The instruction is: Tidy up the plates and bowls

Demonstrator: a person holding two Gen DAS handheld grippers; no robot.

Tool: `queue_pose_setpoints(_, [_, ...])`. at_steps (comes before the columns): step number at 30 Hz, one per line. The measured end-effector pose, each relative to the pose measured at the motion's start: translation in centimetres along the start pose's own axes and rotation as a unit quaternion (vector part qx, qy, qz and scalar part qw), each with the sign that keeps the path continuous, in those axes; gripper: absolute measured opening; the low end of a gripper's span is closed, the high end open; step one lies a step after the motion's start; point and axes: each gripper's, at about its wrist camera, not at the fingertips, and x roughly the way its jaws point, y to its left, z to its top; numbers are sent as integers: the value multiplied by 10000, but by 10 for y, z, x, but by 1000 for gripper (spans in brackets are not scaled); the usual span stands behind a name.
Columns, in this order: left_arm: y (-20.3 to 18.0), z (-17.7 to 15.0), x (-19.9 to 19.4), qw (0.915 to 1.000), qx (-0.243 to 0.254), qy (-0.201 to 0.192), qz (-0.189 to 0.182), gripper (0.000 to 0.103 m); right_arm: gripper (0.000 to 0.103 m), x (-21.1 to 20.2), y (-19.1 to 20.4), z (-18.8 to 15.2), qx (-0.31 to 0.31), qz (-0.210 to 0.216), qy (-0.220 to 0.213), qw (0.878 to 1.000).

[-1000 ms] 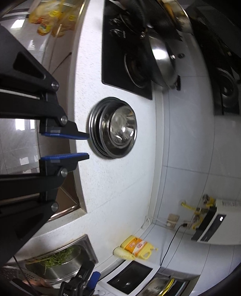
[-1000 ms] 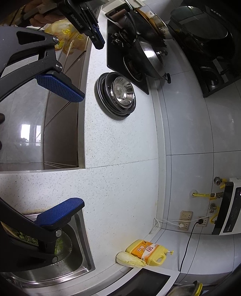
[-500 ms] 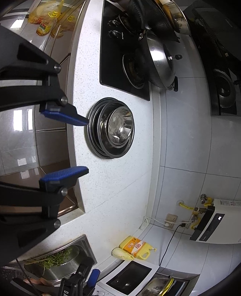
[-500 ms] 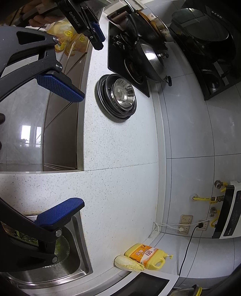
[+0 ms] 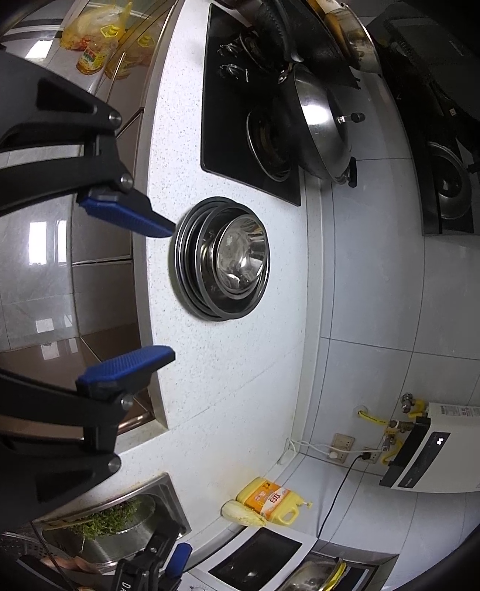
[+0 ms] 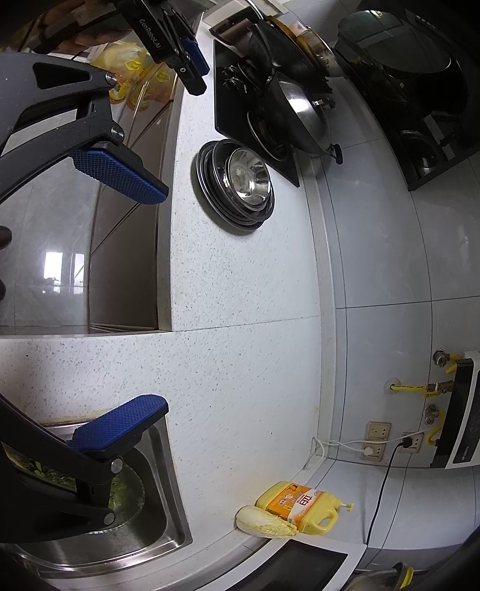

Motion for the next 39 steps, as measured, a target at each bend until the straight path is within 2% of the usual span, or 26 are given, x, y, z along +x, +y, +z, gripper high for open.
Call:
queue_pose_setpoints(11, [-9,-9,4,9979,387,127,500,60,102,-1,-8,-2,17,6,4,10000])
queue_pose_setpoints(39, [-9,-14,-5,9984,283,98,469,60,102,5,-7,-4,-147,183,95,9997])
